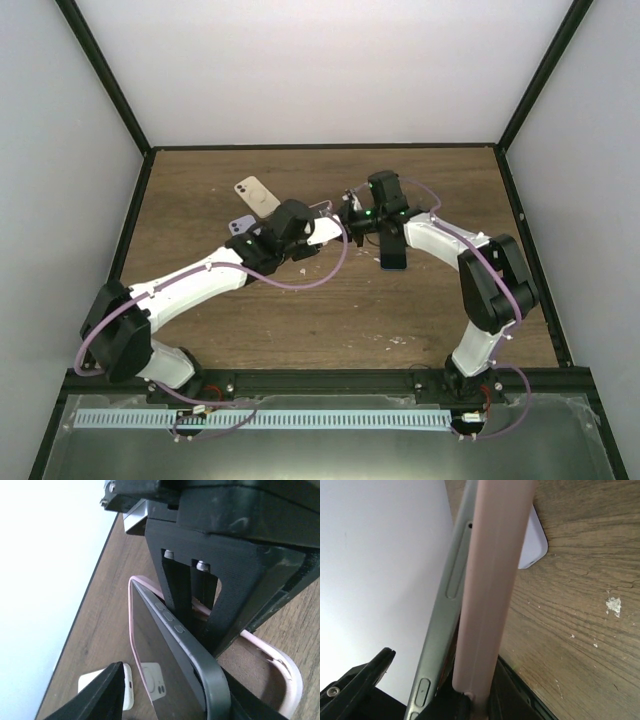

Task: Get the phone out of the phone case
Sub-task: Remove the phone case from the phone.

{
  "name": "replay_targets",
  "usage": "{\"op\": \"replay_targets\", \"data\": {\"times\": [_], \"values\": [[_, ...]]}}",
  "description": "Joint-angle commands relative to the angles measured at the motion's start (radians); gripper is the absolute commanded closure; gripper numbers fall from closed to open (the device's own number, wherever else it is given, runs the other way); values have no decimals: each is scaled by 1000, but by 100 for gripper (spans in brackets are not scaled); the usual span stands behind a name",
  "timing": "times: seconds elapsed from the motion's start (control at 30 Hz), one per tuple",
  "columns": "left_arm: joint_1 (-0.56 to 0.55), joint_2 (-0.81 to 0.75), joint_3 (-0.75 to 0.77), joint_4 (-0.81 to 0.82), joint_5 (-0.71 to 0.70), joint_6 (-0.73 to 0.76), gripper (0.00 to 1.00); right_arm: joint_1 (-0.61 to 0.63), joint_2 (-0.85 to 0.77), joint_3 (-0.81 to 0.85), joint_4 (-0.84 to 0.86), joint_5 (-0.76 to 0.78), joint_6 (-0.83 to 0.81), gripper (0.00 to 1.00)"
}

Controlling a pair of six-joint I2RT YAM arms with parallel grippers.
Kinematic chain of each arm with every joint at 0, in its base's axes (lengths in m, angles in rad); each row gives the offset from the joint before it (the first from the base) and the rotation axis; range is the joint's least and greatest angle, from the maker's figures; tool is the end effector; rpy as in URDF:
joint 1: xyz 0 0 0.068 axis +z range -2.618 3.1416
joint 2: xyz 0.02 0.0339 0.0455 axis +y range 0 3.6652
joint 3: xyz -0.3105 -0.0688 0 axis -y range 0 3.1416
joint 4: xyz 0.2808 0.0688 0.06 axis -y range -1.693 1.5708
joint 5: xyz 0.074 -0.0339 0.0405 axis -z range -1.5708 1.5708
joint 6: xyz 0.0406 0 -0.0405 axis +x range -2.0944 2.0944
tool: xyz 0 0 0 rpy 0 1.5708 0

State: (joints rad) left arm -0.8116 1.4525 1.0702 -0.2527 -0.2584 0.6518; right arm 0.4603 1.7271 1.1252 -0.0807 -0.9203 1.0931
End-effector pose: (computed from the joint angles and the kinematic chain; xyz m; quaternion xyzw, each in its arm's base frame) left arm 0.2536 -0.2521 0.3056 0.5481 0.6974 0.0789 0.4550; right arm 0.3532 0.2112 0.2485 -0.0704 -0.8283 -0.5558 0.0065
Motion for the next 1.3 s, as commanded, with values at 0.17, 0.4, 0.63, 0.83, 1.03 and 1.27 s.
{"op": "replay_targets", "data": {"times": [0.17, 0.4, 0.63, 0.83, 1.03, 1.27], "values": [[-1, -8, -9, 63, -118, 39, 88, 5, -33, -11, 37, -57, -116, 99], [26, -73, 41, 4, -112, 29, 100, -3, -27, -15, 0, -41, -254, 99], [83, -156, 109, -98, -50, -30, 100, -24, 56, 55, -127, -15, -454, 99], [127, -225, 129, -195, 34, -112, 100, -28, 115, 102, -238, 19, -667, 99], [248, -311, 106, -234, 132, -221, 100, -28, 141, 214, -427, 91, -1028, 99], [391, -367, 104, -241, 214, -326, 100, -11, 259, 462, -843, 129, -1579, 88]]}}
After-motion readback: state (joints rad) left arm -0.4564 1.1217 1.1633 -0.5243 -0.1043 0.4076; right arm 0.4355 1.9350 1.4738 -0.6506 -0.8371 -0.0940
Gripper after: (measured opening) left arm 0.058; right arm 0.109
